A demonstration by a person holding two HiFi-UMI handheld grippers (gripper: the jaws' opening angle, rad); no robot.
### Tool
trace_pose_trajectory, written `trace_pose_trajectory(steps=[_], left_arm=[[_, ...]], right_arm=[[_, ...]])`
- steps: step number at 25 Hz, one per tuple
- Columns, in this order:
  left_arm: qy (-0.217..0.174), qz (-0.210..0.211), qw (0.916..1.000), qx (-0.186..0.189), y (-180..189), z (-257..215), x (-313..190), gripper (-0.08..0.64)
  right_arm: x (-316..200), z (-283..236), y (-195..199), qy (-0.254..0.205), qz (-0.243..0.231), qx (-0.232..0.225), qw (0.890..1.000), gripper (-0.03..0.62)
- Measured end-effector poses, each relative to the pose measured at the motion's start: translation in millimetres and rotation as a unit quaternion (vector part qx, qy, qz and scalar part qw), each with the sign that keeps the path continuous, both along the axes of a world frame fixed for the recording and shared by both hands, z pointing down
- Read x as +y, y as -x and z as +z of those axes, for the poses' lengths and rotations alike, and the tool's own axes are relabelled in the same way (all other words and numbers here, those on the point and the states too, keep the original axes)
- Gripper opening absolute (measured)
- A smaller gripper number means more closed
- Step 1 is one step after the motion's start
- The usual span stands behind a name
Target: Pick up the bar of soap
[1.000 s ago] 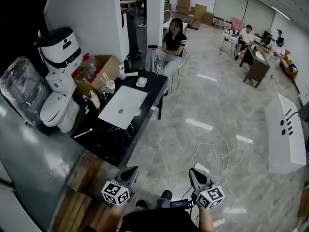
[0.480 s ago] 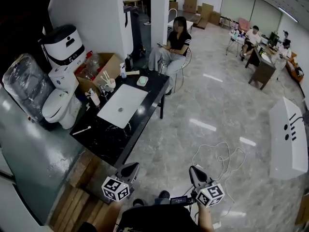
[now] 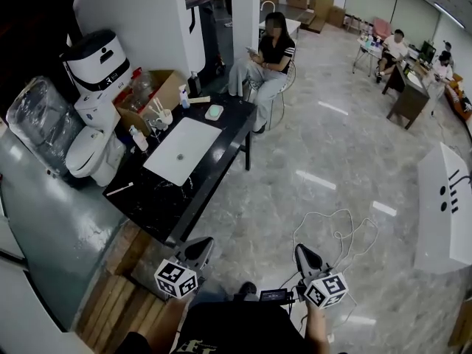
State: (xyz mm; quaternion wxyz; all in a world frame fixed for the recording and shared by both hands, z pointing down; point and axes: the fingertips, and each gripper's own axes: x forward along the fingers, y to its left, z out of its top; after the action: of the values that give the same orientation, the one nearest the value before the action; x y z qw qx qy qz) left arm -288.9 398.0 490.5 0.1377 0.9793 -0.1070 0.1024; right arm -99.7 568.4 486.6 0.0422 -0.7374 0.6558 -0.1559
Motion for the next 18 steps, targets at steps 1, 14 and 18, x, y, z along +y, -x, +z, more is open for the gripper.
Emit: trace_pose_trajectory(steps=[1, 14, 18], left_arm=[[-0.001, -0.001, 1.0000, -0.003, -2, 1, 0, 0.009], [-0.007, -0.007, 0.9999, -0.005, -58, 6, -37, 0.009], [0.003, 0.000, 1.0000, 0.000, -94, 13, -68, 0.009]], right_arm=[[3, 1, -5, -0.001, 0.003, -0.002, 1.000, 0.006], [-13, 16, -78, 0.014, 0.029, -0.007, 0.999, 0.006], [-42, 16, -108, 0.027, 0.033, -0.002, 0.999, 0.006]])
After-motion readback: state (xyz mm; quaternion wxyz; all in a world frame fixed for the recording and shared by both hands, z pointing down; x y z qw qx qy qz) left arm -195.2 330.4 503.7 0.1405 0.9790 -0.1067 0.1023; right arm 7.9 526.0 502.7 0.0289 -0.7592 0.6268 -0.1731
